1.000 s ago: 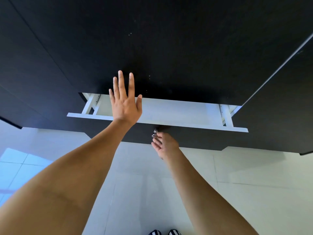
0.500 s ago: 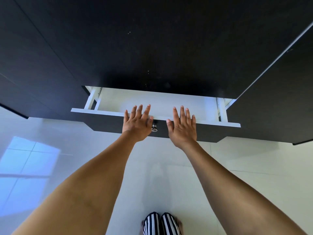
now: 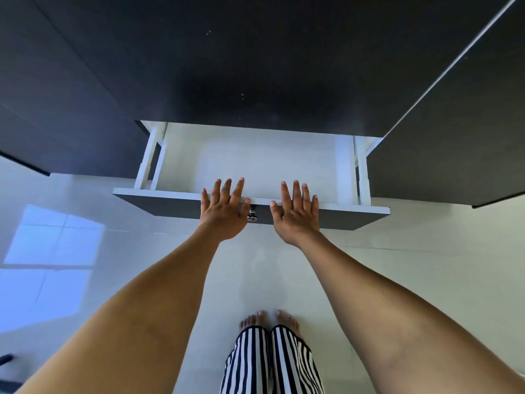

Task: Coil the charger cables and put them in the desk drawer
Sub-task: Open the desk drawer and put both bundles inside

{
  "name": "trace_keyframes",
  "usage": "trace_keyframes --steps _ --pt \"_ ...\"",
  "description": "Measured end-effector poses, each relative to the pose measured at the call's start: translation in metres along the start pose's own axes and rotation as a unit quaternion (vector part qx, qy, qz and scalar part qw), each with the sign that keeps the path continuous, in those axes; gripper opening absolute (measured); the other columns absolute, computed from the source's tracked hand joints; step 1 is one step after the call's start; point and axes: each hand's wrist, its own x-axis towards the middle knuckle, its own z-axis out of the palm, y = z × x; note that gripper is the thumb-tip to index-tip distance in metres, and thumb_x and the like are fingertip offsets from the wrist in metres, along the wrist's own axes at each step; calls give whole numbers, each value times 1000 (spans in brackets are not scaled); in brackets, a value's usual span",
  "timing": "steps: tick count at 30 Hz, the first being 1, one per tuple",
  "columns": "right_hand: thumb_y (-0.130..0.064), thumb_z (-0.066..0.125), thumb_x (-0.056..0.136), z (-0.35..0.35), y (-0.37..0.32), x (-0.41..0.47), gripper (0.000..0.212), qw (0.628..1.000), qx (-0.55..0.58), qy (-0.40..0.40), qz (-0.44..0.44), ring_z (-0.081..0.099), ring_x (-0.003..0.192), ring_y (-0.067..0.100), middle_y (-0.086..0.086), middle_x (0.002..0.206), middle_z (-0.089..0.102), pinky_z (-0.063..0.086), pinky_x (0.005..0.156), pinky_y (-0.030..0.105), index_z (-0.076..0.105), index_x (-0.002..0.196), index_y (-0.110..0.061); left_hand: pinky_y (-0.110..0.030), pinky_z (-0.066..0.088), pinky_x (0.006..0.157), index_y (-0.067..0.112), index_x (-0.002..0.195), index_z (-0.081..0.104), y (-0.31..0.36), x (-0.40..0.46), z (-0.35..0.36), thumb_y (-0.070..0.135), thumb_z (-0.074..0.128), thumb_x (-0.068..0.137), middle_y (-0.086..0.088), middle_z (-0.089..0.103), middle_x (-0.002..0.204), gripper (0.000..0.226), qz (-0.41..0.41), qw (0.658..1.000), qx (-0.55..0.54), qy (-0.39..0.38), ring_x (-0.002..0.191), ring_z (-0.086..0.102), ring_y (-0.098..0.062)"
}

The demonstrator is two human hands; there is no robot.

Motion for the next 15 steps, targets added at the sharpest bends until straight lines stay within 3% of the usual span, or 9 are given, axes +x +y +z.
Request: trace_keyframes --steps 6,15 --pt "-52 8 100 -15 1 -13 61 998 9 -62 -8 -23 146 20 2 159 -24 -12 119 42 -14 152 -29 -47 -6 119 33 152 -7 0 -9 -11 47 14 99 0 -5 162 58 -6 999 8 -45 148 -13 -21" --pt "-52 11 100 -98 2 -55 60 999 4 39 21 -19 147 23 -1 160 -21 -7 118 44 -8 153 -30 -46 -4 119 36 150 -11 43 -41 -94 46 10 100 0 -14 160 55 68 994 77 24 148 -14 -24"
